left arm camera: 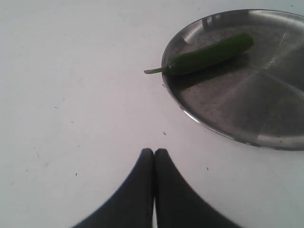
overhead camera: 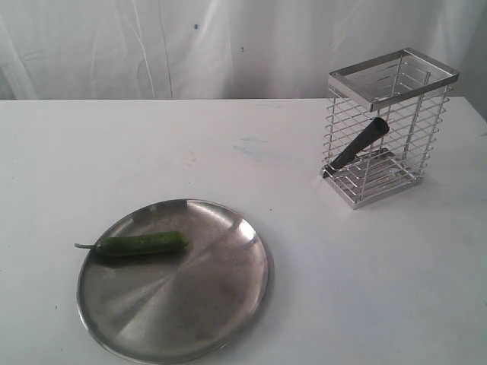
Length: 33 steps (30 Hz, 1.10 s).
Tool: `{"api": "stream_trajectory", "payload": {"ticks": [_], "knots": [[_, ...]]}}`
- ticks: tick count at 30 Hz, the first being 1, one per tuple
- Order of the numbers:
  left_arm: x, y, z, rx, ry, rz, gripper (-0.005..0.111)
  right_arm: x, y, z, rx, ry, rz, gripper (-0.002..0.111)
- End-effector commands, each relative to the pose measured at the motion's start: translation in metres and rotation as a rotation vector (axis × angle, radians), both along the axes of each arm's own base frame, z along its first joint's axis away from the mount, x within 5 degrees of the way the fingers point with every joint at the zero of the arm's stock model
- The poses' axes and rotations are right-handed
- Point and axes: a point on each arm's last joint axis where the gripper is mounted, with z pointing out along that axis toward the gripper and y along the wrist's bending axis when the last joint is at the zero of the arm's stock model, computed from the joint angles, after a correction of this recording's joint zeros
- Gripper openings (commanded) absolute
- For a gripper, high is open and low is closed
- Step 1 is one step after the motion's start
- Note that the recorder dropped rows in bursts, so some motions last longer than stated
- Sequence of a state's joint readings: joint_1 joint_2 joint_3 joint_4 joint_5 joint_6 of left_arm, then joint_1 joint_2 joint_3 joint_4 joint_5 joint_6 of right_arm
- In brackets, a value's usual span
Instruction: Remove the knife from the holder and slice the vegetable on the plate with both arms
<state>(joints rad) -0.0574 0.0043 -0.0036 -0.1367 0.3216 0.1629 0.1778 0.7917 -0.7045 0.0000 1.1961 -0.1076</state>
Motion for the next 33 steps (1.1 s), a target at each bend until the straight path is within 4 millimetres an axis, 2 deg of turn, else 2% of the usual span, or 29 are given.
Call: {"api": "stream_trajectory", "payload": {"ticks": [1,4,10,12,14,17,20,21,24,26,27,30,31,33], "knots": [[-0.001,-0.001,-0.002,-0.016,0.009,0.0,0.0,0.0,0.028,0.005,0.226,-0.006,0.237,0.0],[-0.001,-0.001,-0.002,-0.016,0.009,0.0,0.0,0.014,0.036,0.019,0.284,-0.23,0.304,0.0],[-0.001,-0.001,-0.002,-0.016,0.009,0.0,0.0,0.044,0.035,0.057,0.436,-0.7,0.096,0.0],[-0.001,-0.001,-0.002,-0.016,0.009,0.0,0.0,0.053,0.032,0.064,0.436,-0.774,0.054,0.0],[-0.001,-0.001,-0.002,-0.016,0.009,0.0,0.0,0.061,0.036,0.063,0.429,-0.716,0.075,0.0],[-0.001,-0.001,-0.002,-0.016,0.009,0.0,0.0,0.082,0.045,0.054,0.387,-0.512,0.15,0.0],[-0.001,-0.001,-0.002,-0.016,0.009,0.0,0.0,0.122,0.053,0.043,0.347,-0.364,0.15,0.0],[-0.001,-0.001,-0.002,-0.016,0.009,0.0,0.0,0.146,0.056,0.04,0.324,-0.316,0.143,0.0],[-0.001,-0.001,-0.002,-0.016,0.009,0.0,0.0,0.18,0.062,0.032,0.298,-0.284,0.154,0.001],[-0.001,-0.001,-0.002,-0.016,0.009,0.0,0.0,0.193,0.06,0.029,0.206,-0.34,0.235,0.011],[-0.001,-0.001,-0.002,-0.016,0.009,0.0,0.0,0.196,0.057,0.03,0.148,-0.355,0.257,0.025],[-0.001,-0.001,-0.002,-0.016,0.009,0.0,0.0,0.195,0.054,0.034,0.133,-0.343,0.223,0.065],[-0.001,-0.001,-0.002,-0.016,0.009,0.0,0.0,0.196,0.054,0.036,0.14,-0.35,0.211,0.071],[-0.001,-0.001,-0.002,-0.016,0.009,0.0,0.0,0.199,0.055,0.034,0.148,-0.356,0.202,0.07]]}}
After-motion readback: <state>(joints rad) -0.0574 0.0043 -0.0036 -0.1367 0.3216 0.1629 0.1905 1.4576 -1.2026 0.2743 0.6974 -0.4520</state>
